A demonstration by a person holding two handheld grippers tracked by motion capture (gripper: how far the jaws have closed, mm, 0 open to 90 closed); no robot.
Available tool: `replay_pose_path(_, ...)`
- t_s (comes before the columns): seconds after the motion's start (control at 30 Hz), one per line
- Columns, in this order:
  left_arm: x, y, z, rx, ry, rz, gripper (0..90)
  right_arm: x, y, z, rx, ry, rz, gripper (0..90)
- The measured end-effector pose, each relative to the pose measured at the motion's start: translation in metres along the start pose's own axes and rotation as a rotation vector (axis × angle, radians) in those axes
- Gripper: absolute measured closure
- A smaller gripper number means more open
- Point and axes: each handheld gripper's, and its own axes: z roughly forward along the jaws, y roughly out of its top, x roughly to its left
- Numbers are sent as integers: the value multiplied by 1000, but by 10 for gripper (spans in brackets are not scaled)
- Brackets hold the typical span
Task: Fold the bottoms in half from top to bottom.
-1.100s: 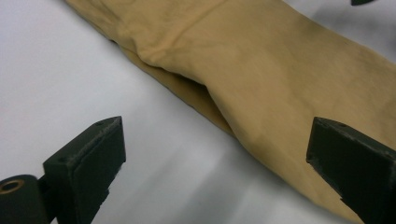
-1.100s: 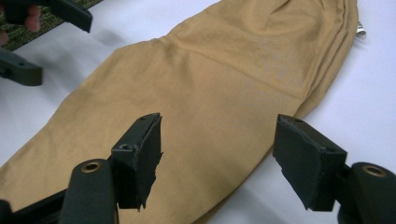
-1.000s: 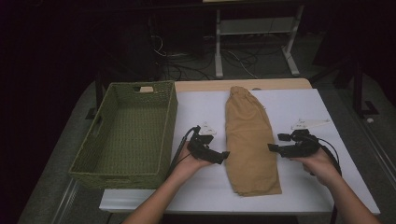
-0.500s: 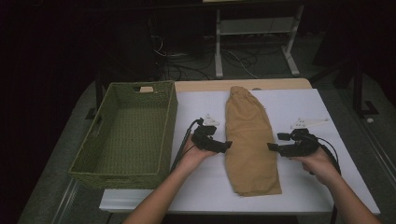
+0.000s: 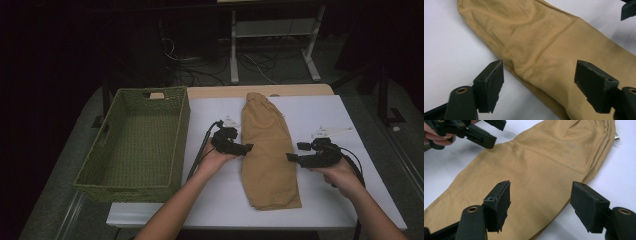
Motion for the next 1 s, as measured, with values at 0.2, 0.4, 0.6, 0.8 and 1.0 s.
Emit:
replay_pose_path(0.2,7,7,9,-3,16,-19,292,0,0,-1,-3,-1,1,323)
replay_pose_path(0.4,15,16,17,-8,43,-35,354,0,0,-1,-5,-1,6,322)
replay_pose_path(0.6,25,25,25,-6,79,-32,422,0,0,-1,-5,0,3,321)
replay_pose_path(0.8,35,33,32,6,93,-32,481,0,0,-1,-6,1,6,321)
replay_pose_path(1.0,47,40,40,-2,84,-70,551,0,0,-1,-7,4,5,321)
